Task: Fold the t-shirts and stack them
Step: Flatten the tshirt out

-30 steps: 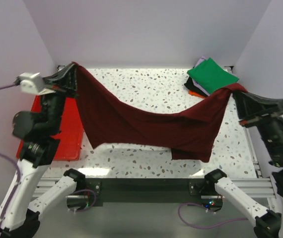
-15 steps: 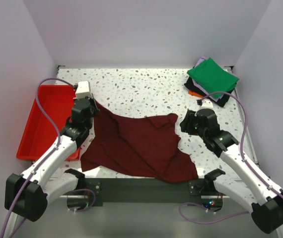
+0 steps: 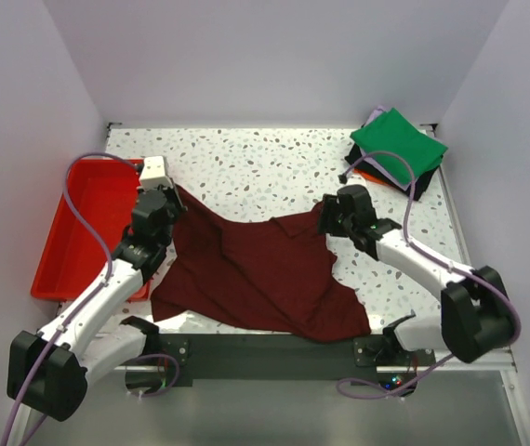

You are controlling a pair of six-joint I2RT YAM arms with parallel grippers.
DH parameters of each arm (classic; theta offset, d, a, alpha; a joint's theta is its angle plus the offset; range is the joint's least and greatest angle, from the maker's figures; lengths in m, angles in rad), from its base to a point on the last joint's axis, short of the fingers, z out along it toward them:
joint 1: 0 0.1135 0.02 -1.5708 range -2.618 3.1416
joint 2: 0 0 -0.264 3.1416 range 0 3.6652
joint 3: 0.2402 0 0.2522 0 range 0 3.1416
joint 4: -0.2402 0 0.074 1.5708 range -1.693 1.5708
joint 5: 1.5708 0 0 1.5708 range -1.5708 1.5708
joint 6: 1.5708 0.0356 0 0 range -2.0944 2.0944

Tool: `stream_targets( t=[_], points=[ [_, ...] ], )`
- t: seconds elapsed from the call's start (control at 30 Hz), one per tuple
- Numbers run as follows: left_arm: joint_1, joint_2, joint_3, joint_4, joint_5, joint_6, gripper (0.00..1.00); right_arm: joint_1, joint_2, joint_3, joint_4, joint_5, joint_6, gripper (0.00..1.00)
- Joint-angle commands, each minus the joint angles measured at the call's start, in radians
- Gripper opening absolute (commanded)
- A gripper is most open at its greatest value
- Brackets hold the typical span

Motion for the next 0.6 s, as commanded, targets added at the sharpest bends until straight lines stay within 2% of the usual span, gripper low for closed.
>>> stream_targets(
  t=[0.0,0.27,0.57],
  points=[
    [0.004,-0.006,-0.009,0.067,0.007,-0.019,0.0,-0.004,0.091,0.13,0.121,0.045,-0.039,0.59],
    [0.004,0.002,-0.014,0.077,0.018,-0.019,0.0,-0.012,0.257,0.256,0.106,0.119,-0.028,0.57],
    [0.004,0.017,-0.014,0.083,0.027,-0.021,0.0,-0.033,0.332,0.289,0.081,0.173,-0.015,0.54]
  ],
)
